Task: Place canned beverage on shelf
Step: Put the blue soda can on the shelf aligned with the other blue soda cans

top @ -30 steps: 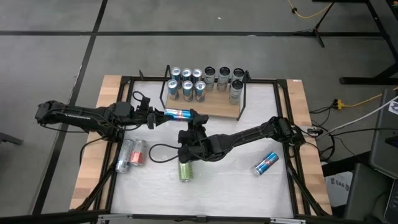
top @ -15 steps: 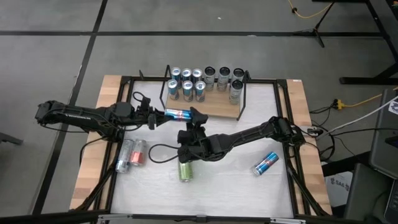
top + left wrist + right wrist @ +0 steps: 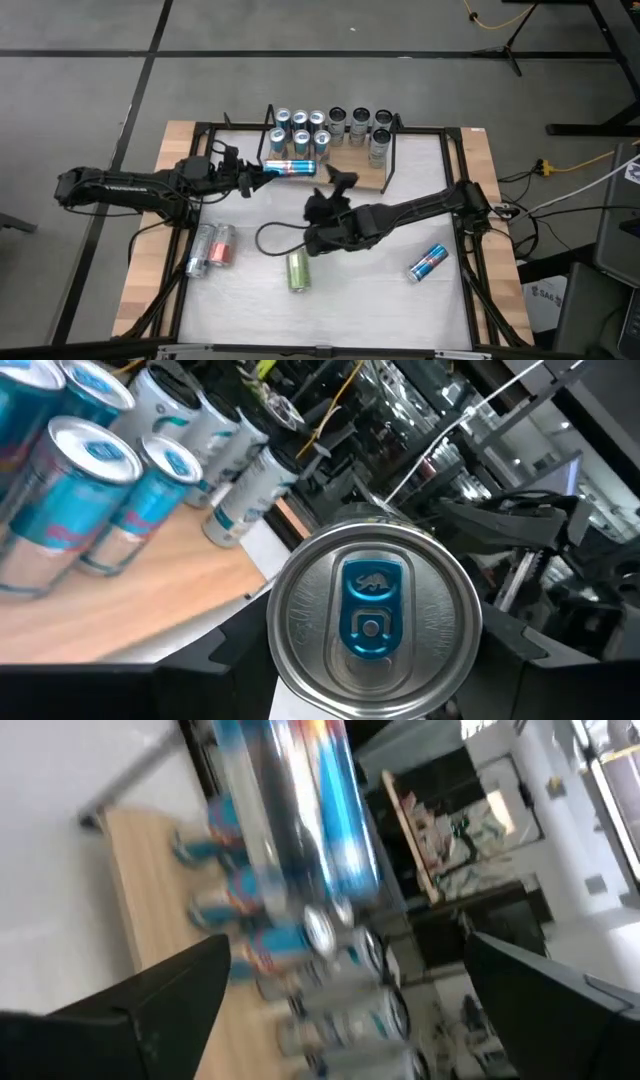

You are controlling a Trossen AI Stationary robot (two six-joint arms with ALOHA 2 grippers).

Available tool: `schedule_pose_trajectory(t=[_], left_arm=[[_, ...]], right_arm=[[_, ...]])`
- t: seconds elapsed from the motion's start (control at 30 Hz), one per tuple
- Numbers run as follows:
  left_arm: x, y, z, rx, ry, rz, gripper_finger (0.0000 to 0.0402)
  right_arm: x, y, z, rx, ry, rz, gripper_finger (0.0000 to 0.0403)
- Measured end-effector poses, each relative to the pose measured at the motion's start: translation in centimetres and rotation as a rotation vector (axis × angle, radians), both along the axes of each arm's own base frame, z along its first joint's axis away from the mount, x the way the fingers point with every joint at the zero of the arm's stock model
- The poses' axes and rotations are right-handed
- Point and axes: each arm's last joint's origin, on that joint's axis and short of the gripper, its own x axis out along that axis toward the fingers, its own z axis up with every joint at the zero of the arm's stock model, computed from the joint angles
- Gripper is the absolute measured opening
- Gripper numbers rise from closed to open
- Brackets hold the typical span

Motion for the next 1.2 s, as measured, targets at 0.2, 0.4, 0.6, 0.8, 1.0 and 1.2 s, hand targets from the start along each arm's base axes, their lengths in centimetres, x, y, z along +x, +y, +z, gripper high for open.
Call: schedule_pose_trajectory(t=[0.2, 0.4, 0.6, 0.8, 1.0, 1.2], left_arm=[[-0.2, 1.4, 0.6, 0.029, -0.049, 0.041, 0.0210], [-0.1, 2.9, 1.8, 0.099, -0.044, 0.073, 0.0210], [1.5, 4.9, 5.3, 0.224, 0.061, 0.051, 0.0210], [3.6, 7.7, 8.7, 0.288, 0.302, -0.063, 0.0214], [4.7, 10.1, 10.3, 0.285, 0.579, -0.207, 0.0216], [5.2, 11.7, 9.9, 0.314, 0.840, -0.314, 0.0217]], right_arm=[[-4.2, -1.2, 0.4, 0.062, 0.043, -0.142, 0.0392], [-6.3, -1.9, 0.9, 0.088, -0.027, -0.176, 0.0392], [-9.5, -4.3, 0.8, 0.134, 0.018, -0.251, 0.0392], [-12.9, -6.9, 1.2, 0.178, 0.017, -0.315, 0.0392], [-16.5, -8.7, 1.8, 0.226, -0.042, -0.337, 0.0392], [-18.7, -9.8, 1.1, 0.317, -0.126, -0.305, 0.0392]])
